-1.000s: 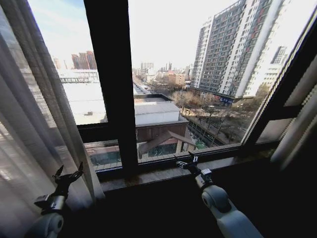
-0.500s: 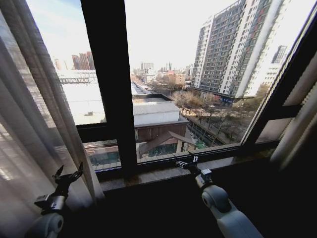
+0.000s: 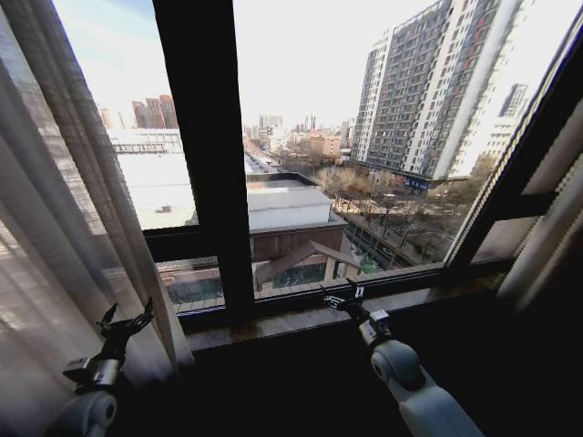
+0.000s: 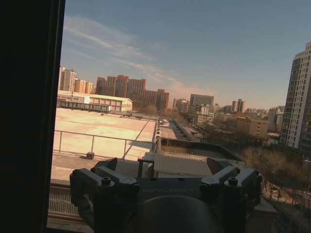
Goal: Open the curtains by pulling them apart, changing their state from closed to fully open.
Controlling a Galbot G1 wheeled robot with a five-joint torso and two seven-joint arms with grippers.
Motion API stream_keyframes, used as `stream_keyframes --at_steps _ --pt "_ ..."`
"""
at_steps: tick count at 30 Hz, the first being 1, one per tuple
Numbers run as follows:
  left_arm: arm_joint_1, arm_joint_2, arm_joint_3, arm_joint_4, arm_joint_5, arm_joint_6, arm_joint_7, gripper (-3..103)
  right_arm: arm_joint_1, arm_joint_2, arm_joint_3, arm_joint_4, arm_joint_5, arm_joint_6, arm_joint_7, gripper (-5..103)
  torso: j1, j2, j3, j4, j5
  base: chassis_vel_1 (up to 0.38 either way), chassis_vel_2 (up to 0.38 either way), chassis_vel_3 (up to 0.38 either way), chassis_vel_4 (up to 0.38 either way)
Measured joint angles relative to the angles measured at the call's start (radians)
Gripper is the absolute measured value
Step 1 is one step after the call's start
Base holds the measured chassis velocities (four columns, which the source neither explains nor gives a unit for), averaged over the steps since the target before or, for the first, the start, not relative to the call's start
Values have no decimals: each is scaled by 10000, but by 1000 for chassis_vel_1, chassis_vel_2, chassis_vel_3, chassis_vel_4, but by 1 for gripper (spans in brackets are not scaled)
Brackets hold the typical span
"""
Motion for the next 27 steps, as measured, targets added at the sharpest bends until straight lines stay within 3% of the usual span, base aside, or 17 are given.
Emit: stream_keyframes --at_steps 27 --pt "0 0 1 0 0 0 2 100 0 0 0 0 0 0 0 100 1 1 0 0 1 -31 -30 26 32"
